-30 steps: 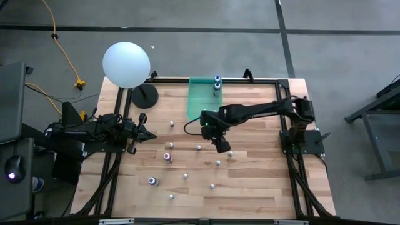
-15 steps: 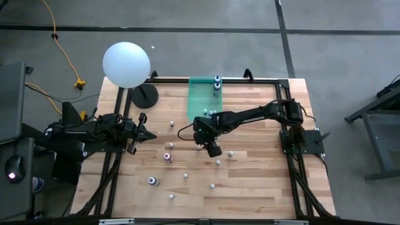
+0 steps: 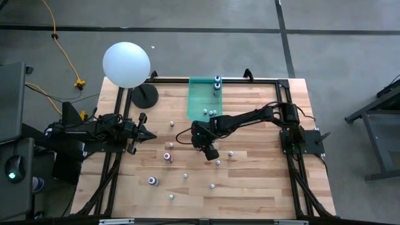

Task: Pick & Place food coloring
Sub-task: Put the small blue food coloring bottle into the light blue bin

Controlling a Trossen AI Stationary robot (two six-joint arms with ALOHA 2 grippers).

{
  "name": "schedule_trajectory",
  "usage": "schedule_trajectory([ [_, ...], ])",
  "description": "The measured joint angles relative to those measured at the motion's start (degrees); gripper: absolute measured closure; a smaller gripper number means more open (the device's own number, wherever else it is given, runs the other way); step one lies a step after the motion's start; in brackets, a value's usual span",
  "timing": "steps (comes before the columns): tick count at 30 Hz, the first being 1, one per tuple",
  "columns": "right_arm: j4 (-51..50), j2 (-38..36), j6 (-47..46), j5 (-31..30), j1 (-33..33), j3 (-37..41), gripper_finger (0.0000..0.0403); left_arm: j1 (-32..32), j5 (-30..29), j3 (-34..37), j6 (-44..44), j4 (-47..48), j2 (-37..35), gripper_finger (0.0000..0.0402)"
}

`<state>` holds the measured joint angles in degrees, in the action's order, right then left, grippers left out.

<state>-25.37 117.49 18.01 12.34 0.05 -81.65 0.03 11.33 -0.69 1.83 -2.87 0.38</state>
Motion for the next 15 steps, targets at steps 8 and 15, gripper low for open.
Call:
schedule_trajectory([
  [8,0.02,0.00,-0.16,-0.11,0.00,0.00,0.0289,-0.01,0.02,0.00,0.00,0.00,0.00,0.0401],
  [15,0.09,0.00,-1.04,-0.20,0.00,0.00,0.0327,0.00,0.01,0.00,0.01,0.00,0.01,0.0401],
])
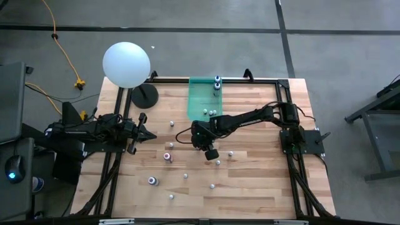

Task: Pick & Place food coloring
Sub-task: Put the small blue food coloring bottle into the light blue bin

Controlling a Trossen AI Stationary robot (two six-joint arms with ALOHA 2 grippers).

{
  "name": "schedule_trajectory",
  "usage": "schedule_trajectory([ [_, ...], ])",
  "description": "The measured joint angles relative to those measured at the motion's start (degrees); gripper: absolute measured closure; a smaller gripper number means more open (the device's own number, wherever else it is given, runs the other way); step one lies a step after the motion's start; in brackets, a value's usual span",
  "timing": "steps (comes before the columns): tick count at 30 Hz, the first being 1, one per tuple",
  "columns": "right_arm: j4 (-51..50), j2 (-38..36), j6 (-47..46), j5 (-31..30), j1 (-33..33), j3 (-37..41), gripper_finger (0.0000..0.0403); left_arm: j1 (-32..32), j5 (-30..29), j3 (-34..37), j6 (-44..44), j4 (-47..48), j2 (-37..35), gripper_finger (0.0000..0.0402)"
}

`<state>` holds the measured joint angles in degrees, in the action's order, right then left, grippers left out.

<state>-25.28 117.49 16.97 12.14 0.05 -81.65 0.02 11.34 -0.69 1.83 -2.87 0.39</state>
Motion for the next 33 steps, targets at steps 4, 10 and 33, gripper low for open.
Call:
schedule_trajectory([
  [4,0.11,0.00,-0.03,0.00,0.00,0.00,0.0341,0.01,-0.01,0.00,-0.01,0.00,0.00,0.0401],
  [10,0.81,0.00,-1.80,-0.68,0.00,0.00,0.0349,-0.01,-0.01,0.00,-0.01,0.00,0.00,0.0401],
  [33,-12.13,-8.50,-14.14,-11.20,-2.10,-14.27,0.0351,0.00,0.00,0.00,-0.01,0.00,0.00,0.0401],
])
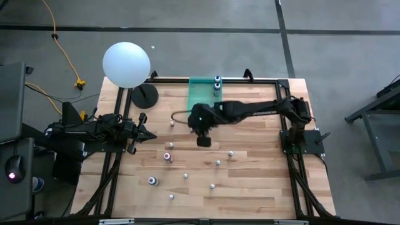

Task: Pick & Place food coloring
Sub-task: Put the small blue food coloring bottle into the light blue bin

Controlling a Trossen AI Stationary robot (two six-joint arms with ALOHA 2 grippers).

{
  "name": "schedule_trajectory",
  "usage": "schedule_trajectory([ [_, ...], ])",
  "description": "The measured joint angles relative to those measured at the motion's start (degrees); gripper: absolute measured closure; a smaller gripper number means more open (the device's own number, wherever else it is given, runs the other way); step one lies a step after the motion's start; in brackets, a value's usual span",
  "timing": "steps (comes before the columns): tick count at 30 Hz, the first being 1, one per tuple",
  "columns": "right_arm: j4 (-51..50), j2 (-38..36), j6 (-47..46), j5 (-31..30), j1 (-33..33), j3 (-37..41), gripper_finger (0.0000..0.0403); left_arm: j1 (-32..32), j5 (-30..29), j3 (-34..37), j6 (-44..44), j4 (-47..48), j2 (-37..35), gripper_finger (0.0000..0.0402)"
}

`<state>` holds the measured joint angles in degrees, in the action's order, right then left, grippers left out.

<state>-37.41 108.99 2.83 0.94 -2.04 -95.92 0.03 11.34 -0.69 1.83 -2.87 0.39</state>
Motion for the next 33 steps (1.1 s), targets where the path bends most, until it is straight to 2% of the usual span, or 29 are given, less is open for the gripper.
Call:
schedule_trajectory([
  [8,-5.05,0.00,-10.38,-6.66,-5.00,-6.25,0.0351,0.00,-0.01,0.00,0.00,0.00,0.01,0.0401],
  [13,-6.38,0.07,-16.24,-6.92,-8.56,-6.18,0.0349,-0.01,0.00,0.00,0.00,0.00,0.00,0.0401],
  [21,-5.12,0.11,-17.92,-7.30,-13.29,-0.97,0.0348,-0.01,-0.01,0.00,0.00,0.00,0.01,0.0401],
  [30,2.75,0.21,-18.61,-6.41,-15.76,6.54,0.0348,0.01,-0.01,0.00,0.00,0.00,0.00,0.0401],
  [33,5.14,1.88,-19.32,-5.52,-15.74,6.85,0.0347,0.01,-0.01,0.00,0.00,0.00,0.02,0.0401],
])
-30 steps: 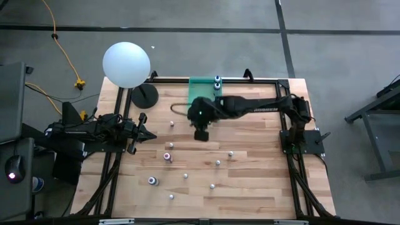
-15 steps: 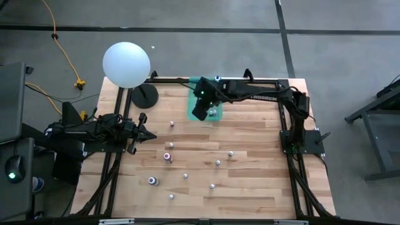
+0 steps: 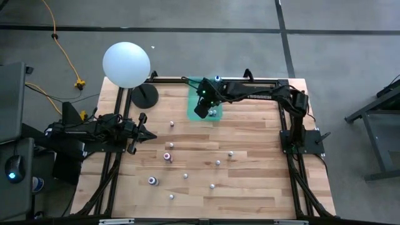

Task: Pick & Place food coloring
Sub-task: Put the small blue food coloring bottle into the light blue bin

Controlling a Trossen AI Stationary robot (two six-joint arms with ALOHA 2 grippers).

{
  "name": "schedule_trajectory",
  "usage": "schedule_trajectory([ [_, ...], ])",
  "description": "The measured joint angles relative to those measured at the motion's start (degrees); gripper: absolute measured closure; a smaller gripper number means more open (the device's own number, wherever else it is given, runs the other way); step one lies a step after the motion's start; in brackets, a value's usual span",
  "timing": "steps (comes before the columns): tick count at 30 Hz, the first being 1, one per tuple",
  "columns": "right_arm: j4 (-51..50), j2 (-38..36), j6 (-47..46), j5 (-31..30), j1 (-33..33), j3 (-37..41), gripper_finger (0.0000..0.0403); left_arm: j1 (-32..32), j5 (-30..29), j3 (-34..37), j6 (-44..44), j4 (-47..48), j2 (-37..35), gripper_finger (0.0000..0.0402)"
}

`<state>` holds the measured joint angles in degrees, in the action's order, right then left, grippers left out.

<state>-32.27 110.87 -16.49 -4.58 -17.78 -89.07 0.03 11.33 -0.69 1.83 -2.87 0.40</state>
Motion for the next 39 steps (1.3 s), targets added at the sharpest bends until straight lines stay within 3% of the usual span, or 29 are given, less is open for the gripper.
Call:
schedule_trajectory([
  [19,3.59,8.84,-0.18,3.89,-1.67,-0.11,0.0347,0.00,0.00,0.00,0.00,0.00,-0.02,0.0401],
  [39,2.13,9.18,1.06,4.07,-1.99,-0.11,0.0347,-0.02,0.00,0.00,0.00,0.00,-0.02,0.0401],
])
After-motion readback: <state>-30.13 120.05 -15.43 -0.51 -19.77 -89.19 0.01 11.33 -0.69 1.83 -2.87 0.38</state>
